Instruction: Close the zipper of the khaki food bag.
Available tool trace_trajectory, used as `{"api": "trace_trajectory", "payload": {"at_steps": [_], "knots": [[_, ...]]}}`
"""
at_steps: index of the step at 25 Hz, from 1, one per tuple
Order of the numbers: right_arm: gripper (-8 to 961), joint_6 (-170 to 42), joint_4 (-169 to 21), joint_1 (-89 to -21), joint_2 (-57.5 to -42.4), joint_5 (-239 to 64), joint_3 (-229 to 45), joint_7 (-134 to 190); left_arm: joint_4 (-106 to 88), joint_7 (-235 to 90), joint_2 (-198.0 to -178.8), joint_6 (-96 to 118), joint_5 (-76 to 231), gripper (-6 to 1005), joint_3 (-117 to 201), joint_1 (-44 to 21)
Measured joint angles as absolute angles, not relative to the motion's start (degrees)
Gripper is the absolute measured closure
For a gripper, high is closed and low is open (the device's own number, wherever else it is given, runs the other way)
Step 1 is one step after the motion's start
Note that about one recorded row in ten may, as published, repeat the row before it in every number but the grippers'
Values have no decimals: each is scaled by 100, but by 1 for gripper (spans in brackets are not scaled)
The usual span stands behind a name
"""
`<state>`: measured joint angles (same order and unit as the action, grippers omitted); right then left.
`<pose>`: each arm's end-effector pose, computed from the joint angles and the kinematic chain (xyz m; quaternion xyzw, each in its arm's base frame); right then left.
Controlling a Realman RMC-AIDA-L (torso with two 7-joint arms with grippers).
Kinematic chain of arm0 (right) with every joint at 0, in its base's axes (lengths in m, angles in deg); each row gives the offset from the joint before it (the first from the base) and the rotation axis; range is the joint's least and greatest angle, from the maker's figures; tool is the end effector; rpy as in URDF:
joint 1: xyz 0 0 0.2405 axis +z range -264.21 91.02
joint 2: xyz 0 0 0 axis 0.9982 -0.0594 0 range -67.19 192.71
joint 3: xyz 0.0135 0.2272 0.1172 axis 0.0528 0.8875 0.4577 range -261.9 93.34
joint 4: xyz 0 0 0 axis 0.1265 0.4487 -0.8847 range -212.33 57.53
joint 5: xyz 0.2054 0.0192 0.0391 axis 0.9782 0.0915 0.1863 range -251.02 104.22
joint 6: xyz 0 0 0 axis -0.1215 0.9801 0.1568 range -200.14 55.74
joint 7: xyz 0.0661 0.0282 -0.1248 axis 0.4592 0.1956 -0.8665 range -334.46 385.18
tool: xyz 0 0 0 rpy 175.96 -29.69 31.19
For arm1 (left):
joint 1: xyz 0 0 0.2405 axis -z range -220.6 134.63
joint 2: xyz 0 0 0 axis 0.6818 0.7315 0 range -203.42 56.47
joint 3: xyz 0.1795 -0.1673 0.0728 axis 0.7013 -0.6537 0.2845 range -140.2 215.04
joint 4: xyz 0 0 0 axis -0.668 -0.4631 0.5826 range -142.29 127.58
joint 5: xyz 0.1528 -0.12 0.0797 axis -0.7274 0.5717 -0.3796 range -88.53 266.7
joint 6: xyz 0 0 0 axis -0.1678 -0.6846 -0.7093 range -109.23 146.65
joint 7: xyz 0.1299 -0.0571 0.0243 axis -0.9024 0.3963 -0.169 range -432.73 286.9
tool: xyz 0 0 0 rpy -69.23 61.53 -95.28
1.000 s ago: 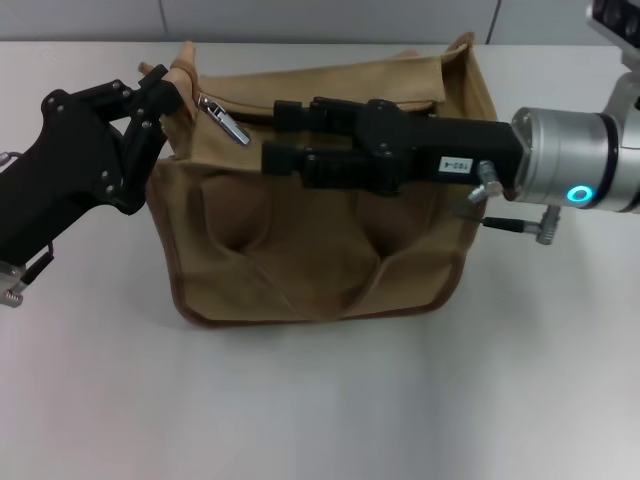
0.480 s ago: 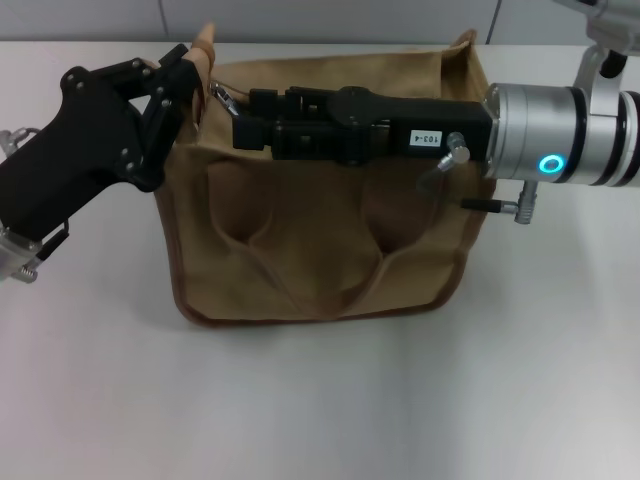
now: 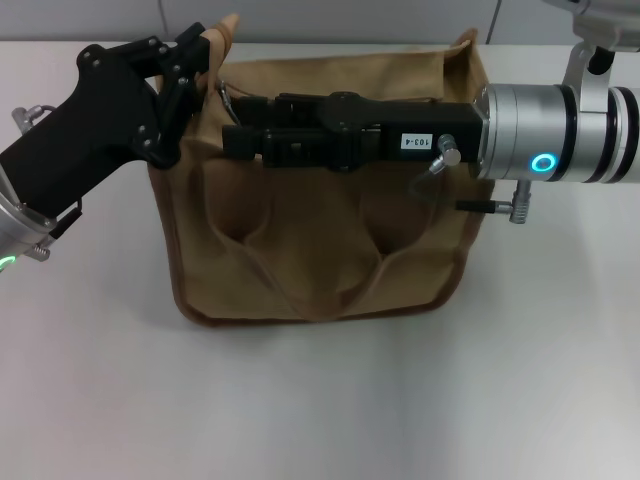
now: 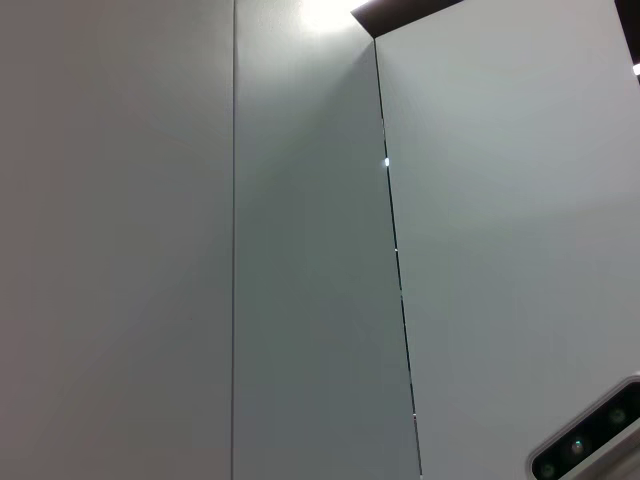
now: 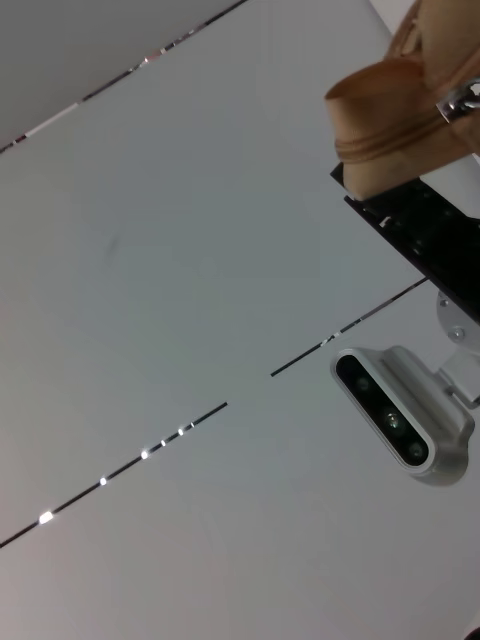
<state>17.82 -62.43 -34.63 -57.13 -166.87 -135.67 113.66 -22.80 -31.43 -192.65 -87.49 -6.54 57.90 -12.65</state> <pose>0.1217 0.3593 -0.0618 0.8917 -0.2502 -0.3691 0.0780 -0.2406 0.3032 0.0184 -0.8080 -0.0321 -0.5141 0.2858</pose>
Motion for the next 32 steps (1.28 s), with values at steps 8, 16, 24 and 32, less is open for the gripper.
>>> {"api": "trace_trajectory", "payload": {"at_steps": [8,16,24,32], "knots": [[150,1674,-6256,-3378,-5713,-16687,-13613,11444,-2220,-3143,-19265,-8738,-650,970,5790,-1155],[150,1687,-6256,-3402,-5713,-16563,-13646,11458,-2193,-3143,-19265,-8732,-642,970,5790,-1143],[177,1657,-6255,-3441,-5713,-16455,-13640,11435,-2169,-3147,-19265,-8681,-640,970,5789,-1154],[454,1507,-6255,-3382,-5712,-16450,-13812,11439,-2157,-3151,-19265,-8679,-640,970,5790,-1147]]}}
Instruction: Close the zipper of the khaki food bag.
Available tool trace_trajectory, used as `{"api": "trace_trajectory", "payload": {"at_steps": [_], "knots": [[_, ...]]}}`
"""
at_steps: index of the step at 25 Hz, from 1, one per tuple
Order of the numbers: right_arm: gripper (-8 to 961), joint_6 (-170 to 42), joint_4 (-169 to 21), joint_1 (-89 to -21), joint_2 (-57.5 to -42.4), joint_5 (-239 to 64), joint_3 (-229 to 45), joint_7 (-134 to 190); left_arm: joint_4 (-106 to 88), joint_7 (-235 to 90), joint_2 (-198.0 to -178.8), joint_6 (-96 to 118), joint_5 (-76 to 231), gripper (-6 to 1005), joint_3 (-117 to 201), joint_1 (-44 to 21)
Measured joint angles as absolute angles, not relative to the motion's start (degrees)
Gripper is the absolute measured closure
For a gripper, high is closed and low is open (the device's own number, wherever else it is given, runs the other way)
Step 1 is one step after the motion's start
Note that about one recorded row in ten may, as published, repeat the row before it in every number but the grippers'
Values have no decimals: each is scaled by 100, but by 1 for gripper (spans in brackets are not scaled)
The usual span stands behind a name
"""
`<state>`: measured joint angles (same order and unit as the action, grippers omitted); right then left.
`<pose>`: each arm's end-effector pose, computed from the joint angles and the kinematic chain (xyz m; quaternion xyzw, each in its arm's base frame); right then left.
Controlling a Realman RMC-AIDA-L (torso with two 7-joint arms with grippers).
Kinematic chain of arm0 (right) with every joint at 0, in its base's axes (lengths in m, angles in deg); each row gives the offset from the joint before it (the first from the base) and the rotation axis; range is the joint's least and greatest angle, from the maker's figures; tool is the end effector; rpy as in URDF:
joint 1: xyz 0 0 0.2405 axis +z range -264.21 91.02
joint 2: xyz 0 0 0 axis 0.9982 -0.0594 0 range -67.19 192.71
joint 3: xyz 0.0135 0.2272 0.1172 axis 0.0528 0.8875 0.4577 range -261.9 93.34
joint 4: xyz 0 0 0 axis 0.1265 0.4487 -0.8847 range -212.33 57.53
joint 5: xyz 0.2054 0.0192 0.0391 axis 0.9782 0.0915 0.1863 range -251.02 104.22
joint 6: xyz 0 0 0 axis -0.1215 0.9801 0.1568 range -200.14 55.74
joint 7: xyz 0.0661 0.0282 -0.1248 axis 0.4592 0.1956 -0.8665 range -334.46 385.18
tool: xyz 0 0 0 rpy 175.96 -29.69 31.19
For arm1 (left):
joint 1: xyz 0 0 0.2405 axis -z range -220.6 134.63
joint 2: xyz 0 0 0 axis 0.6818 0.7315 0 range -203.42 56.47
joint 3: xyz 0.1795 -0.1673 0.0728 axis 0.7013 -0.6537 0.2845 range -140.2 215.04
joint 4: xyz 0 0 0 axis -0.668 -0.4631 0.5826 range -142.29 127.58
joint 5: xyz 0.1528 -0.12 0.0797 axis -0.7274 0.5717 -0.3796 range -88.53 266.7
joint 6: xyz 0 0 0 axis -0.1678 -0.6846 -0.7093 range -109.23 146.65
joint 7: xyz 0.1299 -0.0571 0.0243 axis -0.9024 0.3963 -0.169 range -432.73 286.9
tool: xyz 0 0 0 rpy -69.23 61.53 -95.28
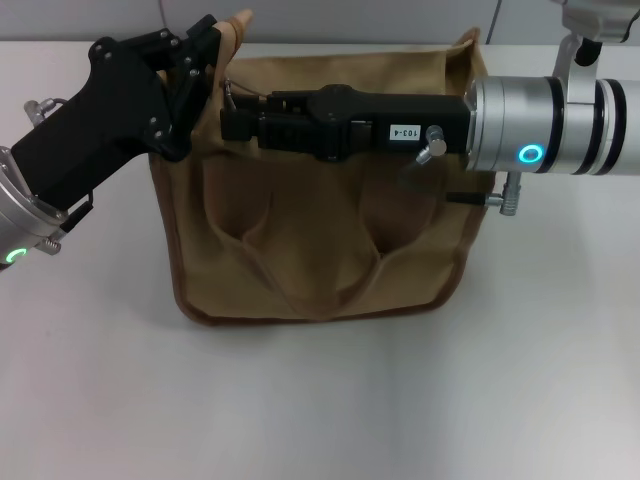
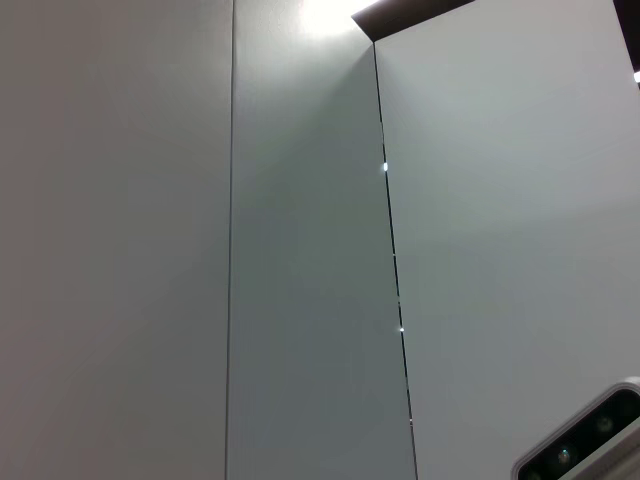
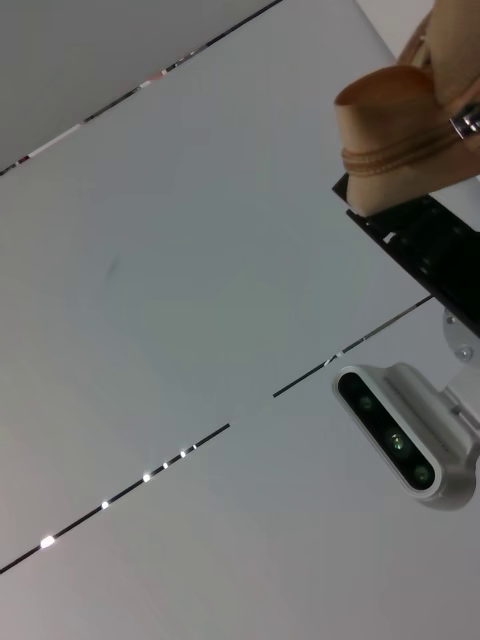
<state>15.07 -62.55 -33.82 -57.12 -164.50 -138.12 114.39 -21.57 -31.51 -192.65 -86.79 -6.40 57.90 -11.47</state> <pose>0.1174 0.3655 -0.0653 0.8932 -0.2570 -0.3629 0.0667 -0.2350 0.3079 0.0148 -0.8068 -0.0349 -0.5186 0.2809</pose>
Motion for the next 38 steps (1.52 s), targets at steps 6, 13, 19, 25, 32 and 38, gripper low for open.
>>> {"api": "trace_trajectory", "payload": {"at_steps": [6,13,19,25,32,38], "knots": [[601,1419,-6254,-3373,-5712,-16447,-13855,11456,-2158,-3152,-19265,-8675,-643,970,5790,-1142],[599,1259,-6255,-3326,-5712,-16476,-13872,11649,-2150,-3152,-19265,-8674,-645,969,5790,-1124],[598,1548,-6221,-3351,-5712,-16455,-13881,11663,-2150,-3152,-19265,-8647,-644,969,5790,-1124],[600,1377,-6221,-3326,-5712,-16459,-13887,11692,-2144,-3152,-19265,-8651,-644,969,5790,-1126],[605,1331,-6229,-3303,-5712,-16459,-13886,11694,-2107,-3151,-19265,-8638,-644,969,5766,-1126],[638,1298,-6223,-3296,-5712,-16471,-13929,11694,-2090,-3151,-19265,-8632,-645,969,5761,-1126]]}}
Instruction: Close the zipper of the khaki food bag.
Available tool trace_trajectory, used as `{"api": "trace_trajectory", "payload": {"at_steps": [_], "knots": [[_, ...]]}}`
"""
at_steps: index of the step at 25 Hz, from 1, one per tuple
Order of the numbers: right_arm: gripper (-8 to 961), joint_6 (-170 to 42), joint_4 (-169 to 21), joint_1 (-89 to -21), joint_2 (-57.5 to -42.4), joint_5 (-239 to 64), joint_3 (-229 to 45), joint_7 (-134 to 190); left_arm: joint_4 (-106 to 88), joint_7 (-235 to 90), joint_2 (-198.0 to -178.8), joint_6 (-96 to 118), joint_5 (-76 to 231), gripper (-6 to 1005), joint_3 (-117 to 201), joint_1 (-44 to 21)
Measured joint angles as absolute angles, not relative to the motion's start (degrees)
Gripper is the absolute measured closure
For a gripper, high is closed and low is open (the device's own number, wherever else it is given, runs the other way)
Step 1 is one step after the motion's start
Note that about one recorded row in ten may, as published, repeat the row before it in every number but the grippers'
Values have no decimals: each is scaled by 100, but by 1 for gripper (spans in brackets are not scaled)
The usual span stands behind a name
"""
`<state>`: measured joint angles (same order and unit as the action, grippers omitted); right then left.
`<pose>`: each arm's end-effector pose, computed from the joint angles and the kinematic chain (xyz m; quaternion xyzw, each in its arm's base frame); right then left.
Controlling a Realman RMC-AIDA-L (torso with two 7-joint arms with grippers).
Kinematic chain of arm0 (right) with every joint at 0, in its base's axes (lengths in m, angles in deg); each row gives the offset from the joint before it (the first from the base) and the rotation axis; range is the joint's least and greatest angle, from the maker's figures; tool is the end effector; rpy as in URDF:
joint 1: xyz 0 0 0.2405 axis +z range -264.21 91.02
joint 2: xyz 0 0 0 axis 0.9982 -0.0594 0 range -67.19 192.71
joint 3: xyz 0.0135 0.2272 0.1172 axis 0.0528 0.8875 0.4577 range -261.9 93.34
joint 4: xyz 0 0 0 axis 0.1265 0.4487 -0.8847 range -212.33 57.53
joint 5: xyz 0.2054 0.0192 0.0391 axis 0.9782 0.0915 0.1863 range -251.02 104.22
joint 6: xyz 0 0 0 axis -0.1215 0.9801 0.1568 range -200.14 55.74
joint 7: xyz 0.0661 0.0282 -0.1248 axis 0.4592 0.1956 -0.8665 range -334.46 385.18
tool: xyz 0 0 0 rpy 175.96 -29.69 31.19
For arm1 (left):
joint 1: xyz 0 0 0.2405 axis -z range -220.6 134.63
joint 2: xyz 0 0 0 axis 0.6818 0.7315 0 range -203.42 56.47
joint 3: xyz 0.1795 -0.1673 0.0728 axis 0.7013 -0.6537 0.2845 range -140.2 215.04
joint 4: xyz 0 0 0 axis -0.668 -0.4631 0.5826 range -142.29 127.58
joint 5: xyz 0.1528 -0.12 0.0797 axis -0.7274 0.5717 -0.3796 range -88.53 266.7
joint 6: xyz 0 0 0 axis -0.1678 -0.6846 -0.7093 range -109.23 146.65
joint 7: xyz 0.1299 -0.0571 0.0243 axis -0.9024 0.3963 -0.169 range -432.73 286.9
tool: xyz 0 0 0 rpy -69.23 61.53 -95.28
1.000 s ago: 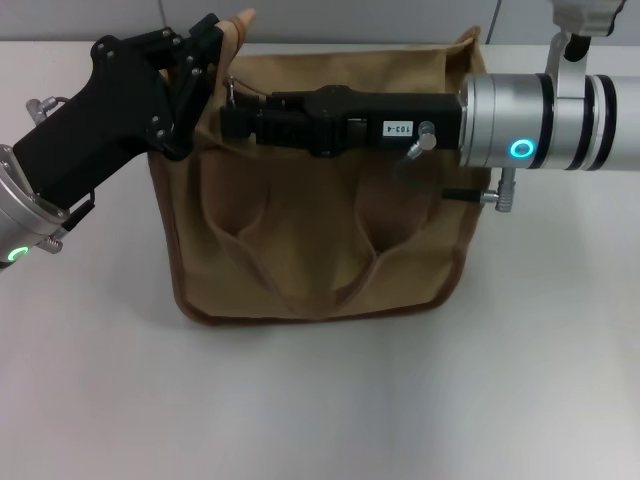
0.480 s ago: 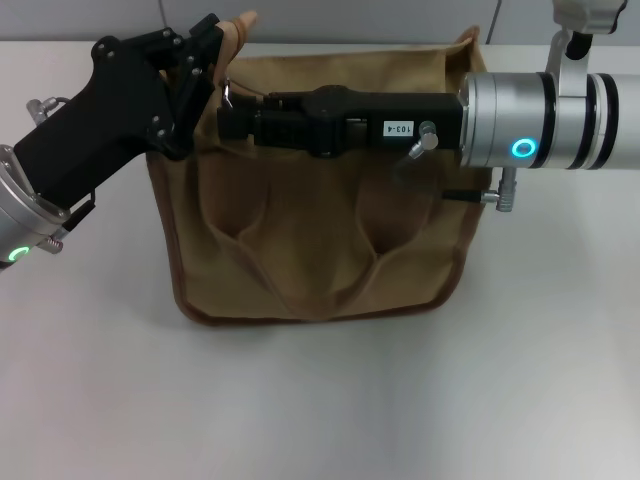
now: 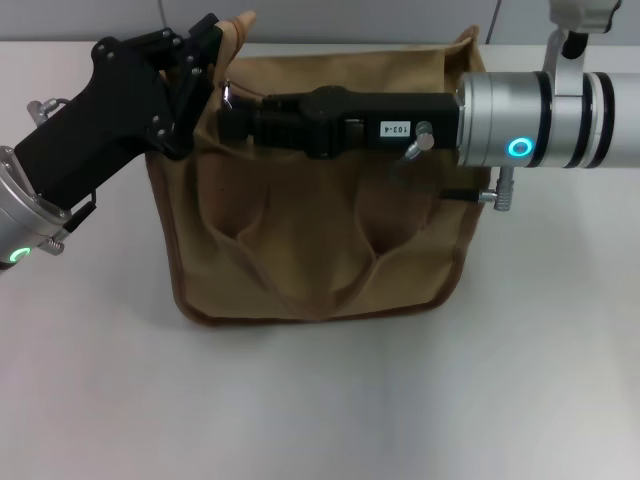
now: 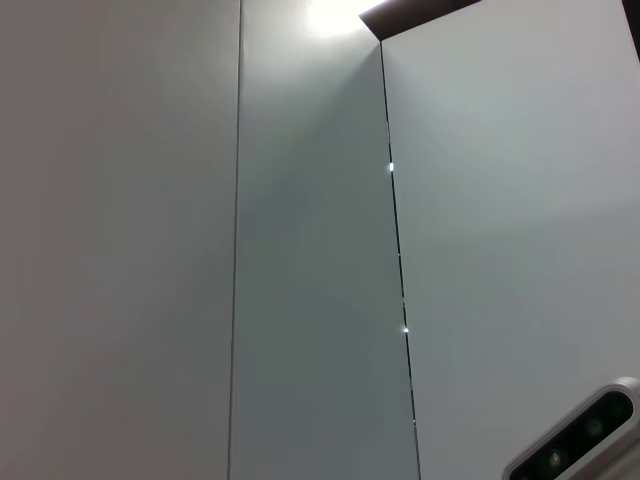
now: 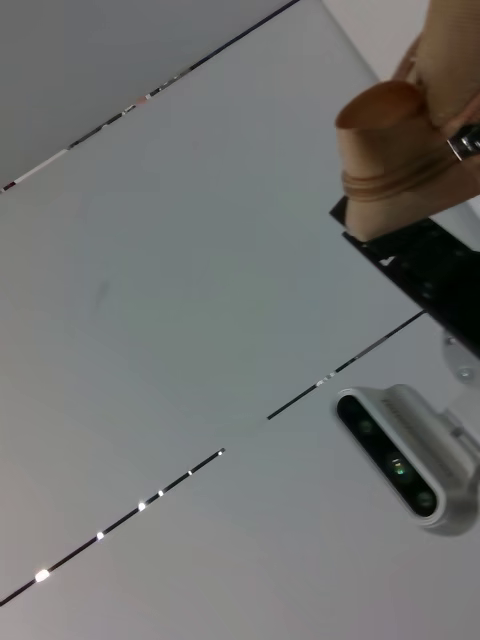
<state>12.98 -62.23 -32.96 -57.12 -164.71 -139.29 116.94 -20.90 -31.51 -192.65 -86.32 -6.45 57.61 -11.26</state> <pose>0.1143 0.3700 -0.0688 0.8953 -0.2718 -0.3469 0.0650 -0.2346 0.3090 0.0131 -0.8056 -0.0406 -0.5197 0.2816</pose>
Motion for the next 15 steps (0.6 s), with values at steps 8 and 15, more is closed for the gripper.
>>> {"api": "trace_trajectory", "payload": {"at_steps": [8,15], "knots": [[682,1203,-6209,-3221,-5713,-16458,-14232,11693,-2088,-3151,-19265,-8675,-648,969,5785,-1122],[864,1197,-6196,-3327,-5713,-16409,-14184,11691,-2089,-3151,-19265,-8680,-644,969,5746,-1149]]}}
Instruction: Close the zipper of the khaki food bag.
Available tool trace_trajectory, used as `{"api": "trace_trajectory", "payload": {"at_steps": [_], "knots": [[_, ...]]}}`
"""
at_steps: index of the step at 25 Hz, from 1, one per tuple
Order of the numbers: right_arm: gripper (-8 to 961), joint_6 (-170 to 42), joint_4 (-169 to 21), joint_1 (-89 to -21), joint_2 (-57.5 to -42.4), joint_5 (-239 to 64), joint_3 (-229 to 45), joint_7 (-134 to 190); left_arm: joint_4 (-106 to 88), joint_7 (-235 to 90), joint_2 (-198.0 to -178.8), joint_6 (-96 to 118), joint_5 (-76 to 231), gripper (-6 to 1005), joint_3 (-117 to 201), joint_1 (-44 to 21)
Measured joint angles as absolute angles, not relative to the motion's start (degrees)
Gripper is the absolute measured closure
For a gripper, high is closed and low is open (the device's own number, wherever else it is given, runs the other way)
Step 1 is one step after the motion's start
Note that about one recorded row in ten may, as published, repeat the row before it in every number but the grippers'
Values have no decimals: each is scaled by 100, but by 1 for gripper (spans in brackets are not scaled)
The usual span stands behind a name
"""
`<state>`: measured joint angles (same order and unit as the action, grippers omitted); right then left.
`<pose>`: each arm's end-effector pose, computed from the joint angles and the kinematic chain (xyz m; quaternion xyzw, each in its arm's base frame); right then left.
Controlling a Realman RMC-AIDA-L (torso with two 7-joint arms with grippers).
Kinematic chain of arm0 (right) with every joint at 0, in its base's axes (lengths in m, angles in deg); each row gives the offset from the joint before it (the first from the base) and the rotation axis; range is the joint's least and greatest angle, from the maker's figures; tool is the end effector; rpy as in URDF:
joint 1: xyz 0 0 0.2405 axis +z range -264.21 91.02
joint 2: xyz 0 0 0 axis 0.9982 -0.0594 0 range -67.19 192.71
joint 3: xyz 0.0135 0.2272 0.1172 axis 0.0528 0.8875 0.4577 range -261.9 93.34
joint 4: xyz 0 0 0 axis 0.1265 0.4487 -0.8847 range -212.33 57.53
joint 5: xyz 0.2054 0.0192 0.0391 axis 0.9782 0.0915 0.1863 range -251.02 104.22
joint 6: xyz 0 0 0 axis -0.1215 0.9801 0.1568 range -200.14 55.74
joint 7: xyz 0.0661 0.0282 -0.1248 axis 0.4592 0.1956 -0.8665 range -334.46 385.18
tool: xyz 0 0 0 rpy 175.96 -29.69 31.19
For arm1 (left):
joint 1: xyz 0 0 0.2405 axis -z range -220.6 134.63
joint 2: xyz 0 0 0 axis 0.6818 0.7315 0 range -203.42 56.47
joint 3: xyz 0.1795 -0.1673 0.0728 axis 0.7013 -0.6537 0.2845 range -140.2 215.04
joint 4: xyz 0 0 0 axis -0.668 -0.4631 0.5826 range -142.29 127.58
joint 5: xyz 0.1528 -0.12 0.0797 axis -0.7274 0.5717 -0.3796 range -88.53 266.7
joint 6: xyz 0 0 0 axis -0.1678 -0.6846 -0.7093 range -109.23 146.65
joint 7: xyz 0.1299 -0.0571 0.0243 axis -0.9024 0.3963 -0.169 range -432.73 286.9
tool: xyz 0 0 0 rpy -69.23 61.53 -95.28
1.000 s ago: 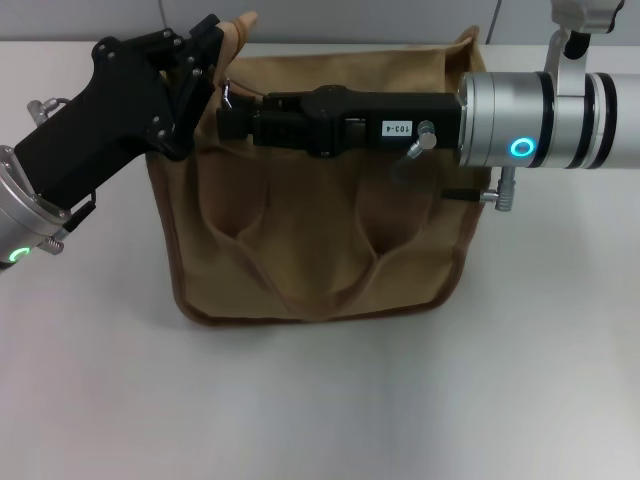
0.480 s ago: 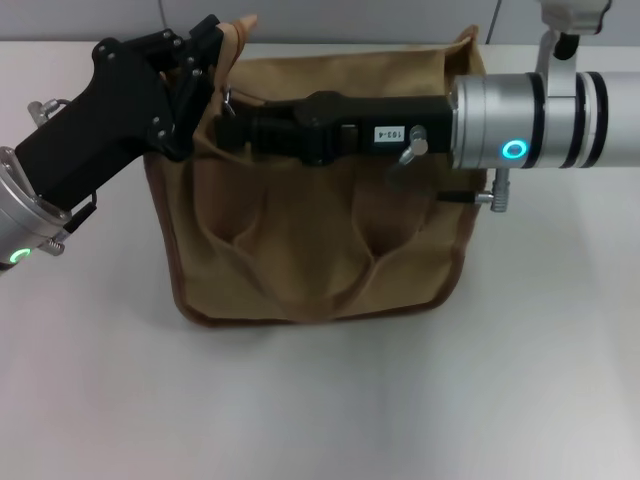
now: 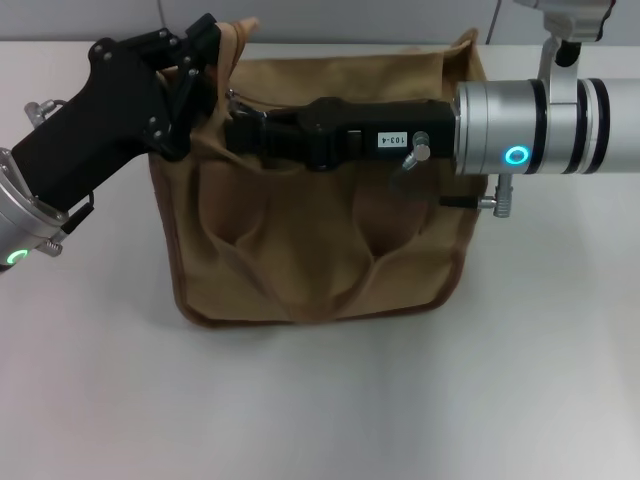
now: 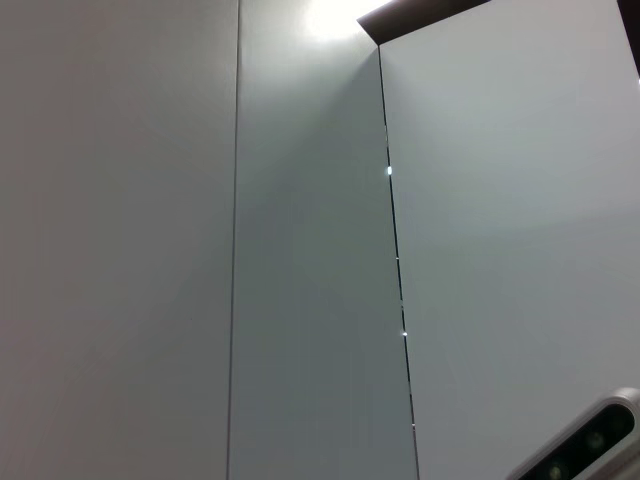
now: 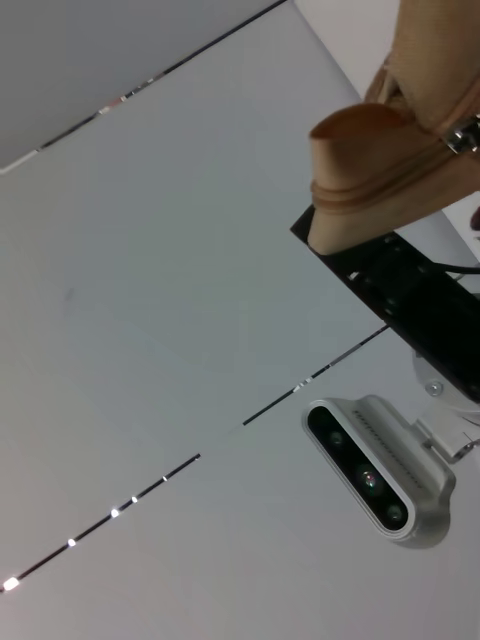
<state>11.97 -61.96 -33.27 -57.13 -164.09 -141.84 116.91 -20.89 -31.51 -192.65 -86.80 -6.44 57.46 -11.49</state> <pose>0.1172 0.3682 -0.0729 0.9012 -0.2706 -0.3323 0.0639 -0.2353 0.3073 0.0139 -0.8040 -0.0401 -0.5222 0.2816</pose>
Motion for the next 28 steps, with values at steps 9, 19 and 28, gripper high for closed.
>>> {"api": "trace_trajectory", "payload": {"at_steps": [9,19,28], "knots": [[929,1202,-5996,-3575,-5712,-16250,-14192,11641,-2089,-3151,-19265,-8646,-635,969,5737,-1169],[882,1166,-5973,-3607,-5712,-16174,-14229,11178,-2077,-3152,-19265,-8642,-635,969,5743,-1141],[675,1591,-5888,-3866,-5712,-16027,-14188,10463,-2040,-3151,-19265,-8700,-480,970,5733,-1118]]}}
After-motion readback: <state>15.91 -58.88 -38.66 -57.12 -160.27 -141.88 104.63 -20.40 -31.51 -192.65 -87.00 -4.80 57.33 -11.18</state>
